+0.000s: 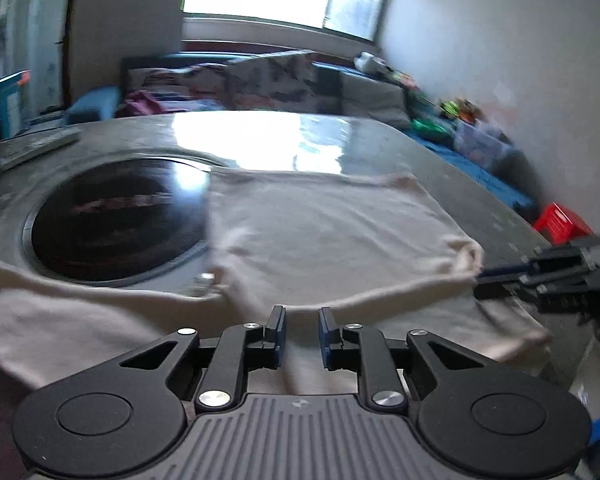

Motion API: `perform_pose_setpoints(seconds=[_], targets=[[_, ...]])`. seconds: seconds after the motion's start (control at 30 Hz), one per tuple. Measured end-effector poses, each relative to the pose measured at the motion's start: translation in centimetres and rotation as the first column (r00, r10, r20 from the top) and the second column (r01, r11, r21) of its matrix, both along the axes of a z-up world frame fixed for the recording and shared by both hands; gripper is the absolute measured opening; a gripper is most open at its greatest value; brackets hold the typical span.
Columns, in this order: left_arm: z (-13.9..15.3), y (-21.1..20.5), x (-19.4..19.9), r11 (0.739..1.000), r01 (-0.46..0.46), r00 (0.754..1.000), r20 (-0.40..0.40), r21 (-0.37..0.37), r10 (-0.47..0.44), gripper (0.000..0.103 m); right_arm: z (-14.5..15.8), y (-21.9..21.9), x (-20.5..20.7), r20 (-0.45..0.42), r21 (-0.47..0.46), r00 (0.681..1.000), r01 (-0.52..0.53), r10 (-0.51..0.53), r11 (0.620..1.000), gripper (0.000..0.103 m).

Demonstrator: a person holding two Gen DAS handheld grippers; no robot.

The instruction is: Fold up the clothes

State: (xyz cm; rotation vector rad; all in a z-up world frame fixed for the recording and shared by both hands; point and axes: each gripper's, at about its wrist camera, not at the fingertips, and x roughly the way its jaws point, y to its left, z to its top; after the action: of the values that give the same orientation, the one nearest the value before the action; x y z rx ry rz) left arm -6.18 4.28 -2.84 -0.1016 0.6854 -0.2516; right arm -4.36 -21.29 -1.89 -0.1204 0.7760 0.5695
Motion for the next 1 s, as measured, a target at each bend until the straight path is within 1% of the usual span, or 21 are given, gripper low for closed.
perform_pose_setpoints(seconds=[0.03,0.1,0.13,0.17,0.23,0.33,0.4,0.5,0.53,0.6,0.7,0.77,0.8,0.87,0.93,1.0], targets=[[0.1,0.9,-0.1,0.999,-0.043,0.999,0.001,-0.003,0.043,0.021,0.0,0.1,0.0,0.002,-0.002,1.000,-0.002,0.002,1.000,0.022],[0.3,2.5,-0.2,0.991,-0.134,0.991,0.001,0.008,0.134,0.026,0.0,0.3,0.0,0.008,-0.006,1.000,-0.007,0.007,1.000,0.023],[0.3,3.4,-0.2,0.982,-0.188,0.982,0.003,0.022,0.188,0.032,0.1,0.4,-0.1,0.010,-0.004,1.000,-0.009,0.009,1.000,0.024],[0.4,4.2,-0.3,0.970,-0.242,0.970,0.006,0.036,0.242,0.034,0.2,0.5,-0.1,0.012,-0.002,1.000,-0.012,0.012,1.000,0.025],[0.4,6.0,-0.3,0.938,-0.339,0.941,0.015,0.068,0.339,0.034,0.3,0.7,-0.1,0.016,-0.004,1.000,-0.021,0.021,1.000,0.025],[0.4,8.7,-0.4,0.873,-0.477,0.879,0.035,0.100,0.476,0.035,0.4,0.9,-0.1,0.015,0.002,0.999,-0.031,0.031,1.000,0.029],[0.4,10.2,-0.3,0.819,-0.561,0.828,0.051,0.121,0.559,0.036,0.5,1.0,-0.1,0.013,0.006,0.999,-0.034,0.034,0.999,0.029],[0.0,12.1,0.0,0.748,-0.647,0.760,0.050,0.144,0.648,0.039,0.5,1.2,-0.3,0.015,0.008,0.999,-0.042,0.042,0.999,0.030],[-0.2,12.5,0.3,0.728,-0.668,0.741,0.046,0.154,0.670,0.039,0.6,1.3,-0.3,0.016,0.008,0.999,-0.045,0.045,0.999,0.030],[-0.6,13.3,0.6,0.702,-0.695,0.714,0.032,0.153,0.700,0.039,0.7,1.4,-0.5,0.017,0.008,0.999,-0.050,0.050,0.999,0.030],[-1.2,14.1,0.5,0.681,-0.720,0.689,0.021,0.134,0.725,0.039,0.7,1.5,-0.6,0.018,0.008,0.998,-0.053,0.053,0.999,0.030],[-1.3,14.5,0.5,0.680,-0.724,0.686,0.017,0.115,0.728,0.037,0.8,1.5,-0.6,0.019,0.007,0.998,-0.052,0.052,0.999,0.030],[-1.4,14.7,0.6,0.683,-0.724,0.687,0.015,0.102,0.726,0.034,0.8,1.4,-0.7,0.019,0.008,0.999,-0.051,0.051,0.999,0.030],[-1.3,15.0,0.4,0.687,-0.722,0.690,0.016,0.082,0.724,0.013,0.8,1.4,-0.7,0.020,0.008,0.999,-0.049,0.049,0.999,0.030],[-1.1,15.4,0.2,0.693,-0.720,0.694,0.013,0.037,0.720,0.006,0.9,1.3,-0.8,0.023,0.010,0.999,-0.046,0.046,0.999,0.030],[-0.4,15.5,-0.1,0.707,-0.707,0.707,0.016,-0.021,0.707,0.005,1.0,1.2,-0.9,0.027,0.015,0.999,-0.042,0.042,0.999,0.030]])
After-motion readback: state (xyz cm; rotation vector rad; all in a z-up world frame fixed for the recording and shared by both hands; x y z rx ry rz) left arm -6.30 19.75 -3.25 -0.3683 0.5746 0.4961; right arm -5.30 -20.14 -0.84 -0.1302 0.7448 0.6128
